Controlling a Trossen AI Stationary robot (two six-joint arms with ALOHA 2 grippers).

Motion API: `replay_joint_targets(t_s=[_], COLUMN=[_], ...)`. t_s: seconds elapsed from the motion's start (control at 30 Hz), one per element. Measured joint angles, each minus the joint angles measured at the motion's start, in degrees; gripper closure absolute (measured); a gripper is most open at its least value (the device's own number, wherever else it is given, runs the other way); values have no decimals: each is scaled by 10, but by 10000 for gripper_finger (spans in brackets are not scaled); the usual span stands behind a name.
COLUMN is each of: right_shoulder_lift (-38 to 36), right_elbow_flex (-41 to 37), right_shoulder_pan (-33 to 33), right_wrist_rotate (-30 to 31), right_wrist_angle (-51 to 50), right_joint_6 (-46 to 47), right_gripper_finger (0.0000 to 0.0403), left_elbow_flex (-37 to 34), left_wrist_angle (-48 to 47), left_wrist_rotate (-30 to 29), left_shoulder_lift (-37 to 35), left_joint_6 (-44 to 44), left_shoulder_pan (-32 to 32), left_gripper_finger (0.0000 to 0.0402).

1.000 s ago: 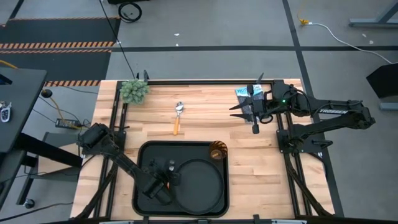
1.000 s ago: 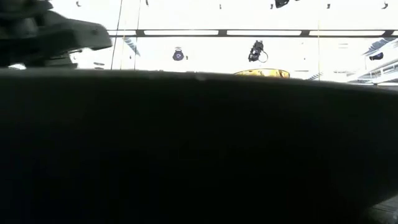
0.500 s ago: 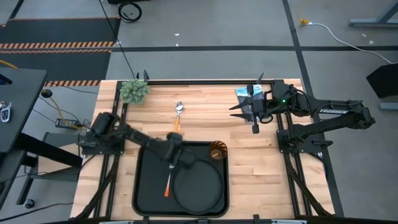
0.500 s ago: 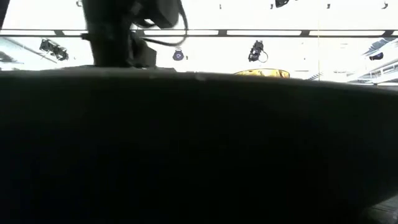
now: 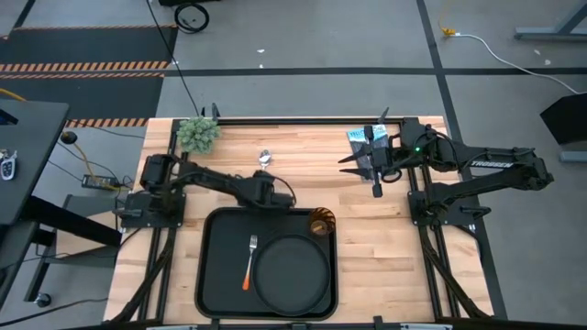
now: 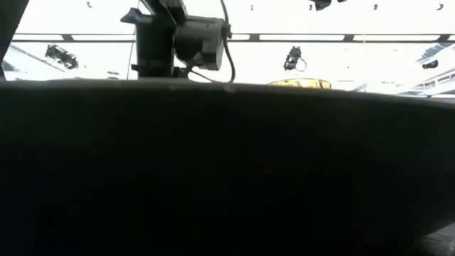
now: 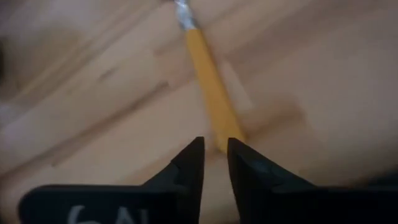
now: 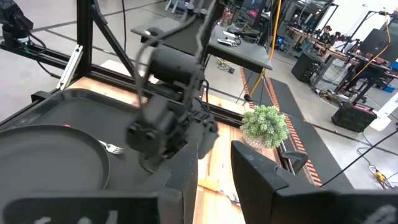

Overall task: Pick and place plate/cup/fork/spoon on tray
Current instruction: Put the yellow spoon on the black serving tray to the left of the orange fork

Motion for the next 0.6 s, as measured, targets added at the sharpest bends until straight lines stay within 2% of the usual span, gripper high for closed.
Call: replay_joint_targets(t_s=[0.23,0.33,0.5,0.6], right_shoulder_lift=[0,0,0,1], right_elbow_flex=[0,0,0,0], right_shoulder_pan=[0,0,0,0], right_wrist_rotate=[0,0,0,0], right_wrist_angle=[-9,-10,-4,-4], right_joint_6=[1,1,1,1], right_gripper_finger=[300,300,300,300], left_elbow_flex=[-47,-91,-185,-222], left_wrist_angle=[0,26,197,288], left_wrist_rotate=[-16,-19,8,32], left_shoulder_lift=[-33,-76,-147,-160], left_joint_6=[55,61,102,104], left_shoulder_pan=[61,88,132,159], left_gripper_finger=[392,394,395,391])
